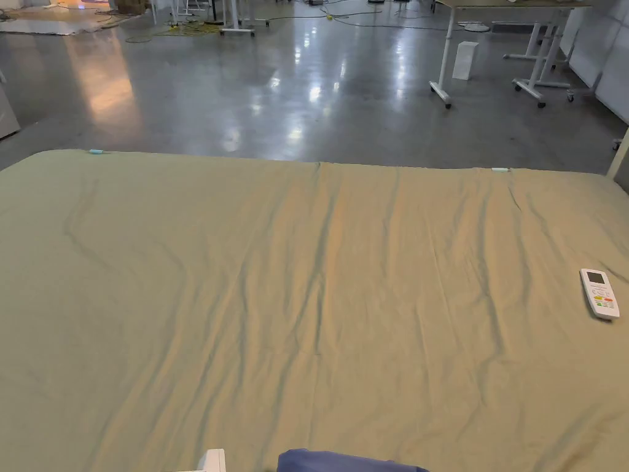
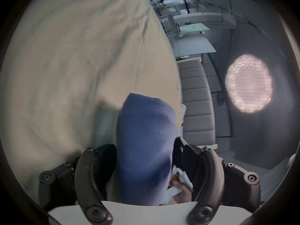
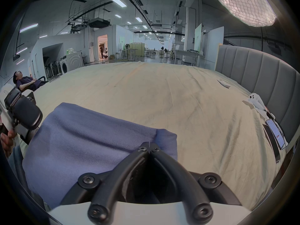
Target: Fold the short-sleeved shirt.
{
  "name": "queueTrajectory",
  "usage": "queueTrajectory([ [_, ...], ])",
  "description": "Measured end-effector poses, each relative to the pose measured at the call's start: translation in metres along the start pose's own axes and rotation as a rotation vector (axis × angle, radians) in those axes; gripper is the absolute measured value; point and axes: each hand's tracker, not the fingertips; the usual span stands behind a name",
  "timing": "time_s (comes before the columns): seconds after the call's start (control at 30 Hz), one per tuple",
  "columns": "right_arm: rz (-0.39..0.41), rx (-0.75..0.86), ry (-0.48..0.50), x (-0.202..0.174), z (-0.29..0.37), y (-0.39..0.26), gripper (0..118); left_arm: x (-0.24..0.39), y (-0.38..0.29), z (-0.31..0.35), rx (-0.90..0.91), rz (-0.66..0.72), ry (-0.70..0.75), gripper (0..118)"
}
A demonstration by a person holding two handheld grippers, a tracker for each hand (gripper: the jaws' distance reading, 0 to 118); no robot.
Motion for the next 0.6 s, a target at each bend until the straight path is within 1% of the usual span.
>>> queueTrajectory([
  [0.03, -0.002, 0.000, 0.002, 0.001, 0.000, 0.000, 0, 0.006, -0.002, -0.005, 0.001, 0.010, -0.022, 85],
  [0.1, -0.009, 0.003, 0.007, 0.002, 0.000, -0.001, 0, 0.009, -0.002, -0.016, 0.001, -0.007, 0.003, 84],
  [0.13, -0.013, 0.004, 0.009, 0.002, 0.000, -0.001, 0, -0.009, 0.017, -0.014, -0.004, -0.031, -0.004, 77],
  [0.17, -0.021, 0.004, 0.013, 0.004, 0.001, -0.001, 0, -0.010, 0.018, -0.017, -0.004, -0.054, 0.012, 69],
  [0.23, -0.029, 0.001, 0.013, 0.005, 0.001, 0.000, 0, -0.010, 0.018, -0.021, -0.016, -0.109, 0.084, 46],
  [0.33, -0.035, 0.004, 0.019, 0.006, 0.003, 0.004, 0, -0.027, 0.024, -0.016, -0.016, -0.095, 0.070, 28],
  [0.43, -0.006, 0.025, 0.004, 0.008, -0.001, 0.003, 0, -0.018, 0.016, -0.017, -0.010, -0.112, 0.061, 22],
  [0.5, 0.012, 0.027, -0.019, 0.010, -0.003, 0.006, 0, -0.014, 0.020, -0.015, -0.012, -0.117, 0.064, 21],
  [0.6, 0.040, 0.032, -0.028, 0.010, 0.000, 0.012, 0, -0.006, 0.025, -0.008, -0.028, -0.108, 0.058, 21],
])
